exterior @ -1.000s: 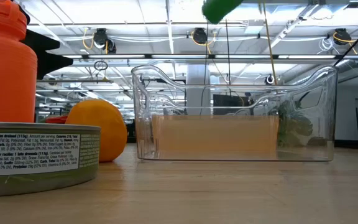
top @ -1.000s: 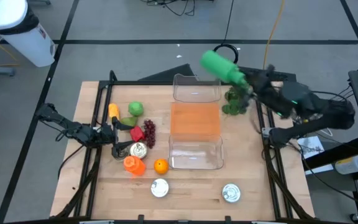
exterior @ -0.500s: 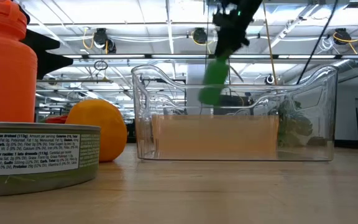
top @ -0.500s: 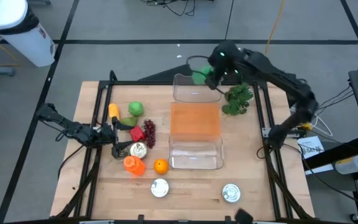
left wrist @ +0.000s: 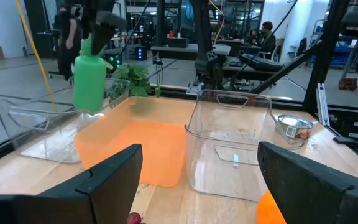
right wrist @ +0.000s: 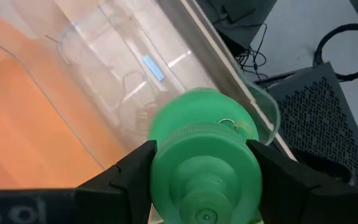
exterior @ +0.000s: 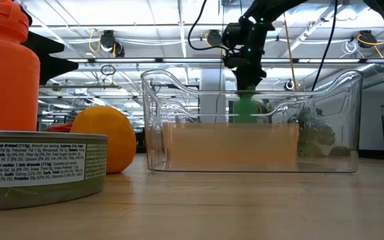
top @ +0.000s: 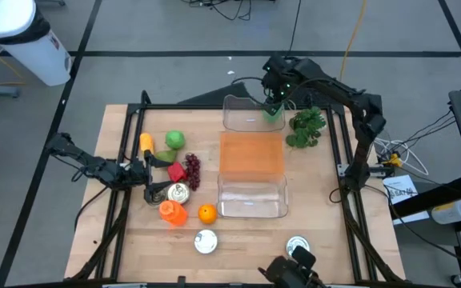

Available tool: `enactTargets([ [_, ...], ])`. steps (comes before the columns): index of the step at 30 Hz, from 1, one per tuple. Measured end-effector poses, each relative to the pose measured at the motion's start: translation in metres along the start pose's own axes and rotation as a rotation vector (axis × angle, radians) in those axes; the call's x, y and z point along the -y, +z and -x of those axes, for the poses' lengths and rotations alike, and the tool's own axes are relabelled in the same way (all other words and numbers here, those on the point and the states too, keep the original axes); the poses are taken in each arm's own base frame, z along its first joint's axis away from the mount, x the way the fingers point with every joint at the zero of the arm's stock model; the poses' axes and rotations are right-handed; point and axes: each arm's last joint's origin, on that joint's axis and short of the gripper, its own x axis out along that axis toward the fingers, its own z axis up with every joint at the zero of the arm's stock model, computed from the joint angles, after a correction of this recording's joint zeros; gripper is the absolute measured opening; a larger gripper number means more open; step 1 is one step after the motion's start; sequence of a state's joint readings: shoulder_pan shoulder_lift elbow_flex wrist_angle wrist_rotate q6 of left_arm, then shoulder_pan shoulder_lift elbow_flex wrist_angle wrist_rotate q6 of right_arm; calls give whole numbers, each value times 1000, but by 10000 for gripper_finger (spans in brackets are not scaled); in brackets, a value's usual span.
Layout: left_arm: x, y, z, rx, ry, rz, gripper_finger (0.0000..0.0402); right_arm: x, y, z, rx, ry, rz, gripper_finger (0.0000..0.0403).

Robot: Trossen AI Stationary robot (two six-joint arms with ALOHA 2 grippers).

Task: Pick & Place Food Item
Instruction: Put the green tumbler into the top transparent bin, then adjust the pot of plants on the table

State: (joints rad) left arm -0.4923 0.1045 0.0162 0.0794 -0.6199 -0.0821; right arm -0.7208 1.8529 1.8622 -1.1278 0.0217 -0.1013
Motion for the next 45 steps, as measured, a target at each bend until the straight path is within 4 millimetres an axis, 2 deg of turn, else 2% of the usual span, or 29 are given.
enactTargets([
  [2,0,0,0,0,-1,0,333,0,-2,-6,-12,2,0,216],
  [8,0,0,0,0,0,0,333,-1,-9,-19,-48,2,2,303],
  [12,0,0,0,0,0,0,333,-4,-9,-20,-51,2,33,340],
  [15,0,0,0,0,0,0,333,-4,-9,-14,-27,-10,37,351],
  [20,0,0,0,0,0,0,333,-2,-12,16,45,-177,80,346],
  [25,0,0,0,0,-1,-1,333,4,-27,66,142,-360,70,339],
  [30,0,0,0,0,0,0,333,4,-52,113,234,-331,-20,338],
  [33,0,0,0,0,0,0,333,2,-73,126,219,-251,-67,338],
  [36,0,0,0,0,0,0,333,-2,-94,120,173,-189,-82,337],
  [38,0,0,0,0,0,0,333,-4,-108,108,150,-191,-95,335],
  [45,0,0,0,0,0,0,333,-9,-145,40,163,-197,-134,331],
])
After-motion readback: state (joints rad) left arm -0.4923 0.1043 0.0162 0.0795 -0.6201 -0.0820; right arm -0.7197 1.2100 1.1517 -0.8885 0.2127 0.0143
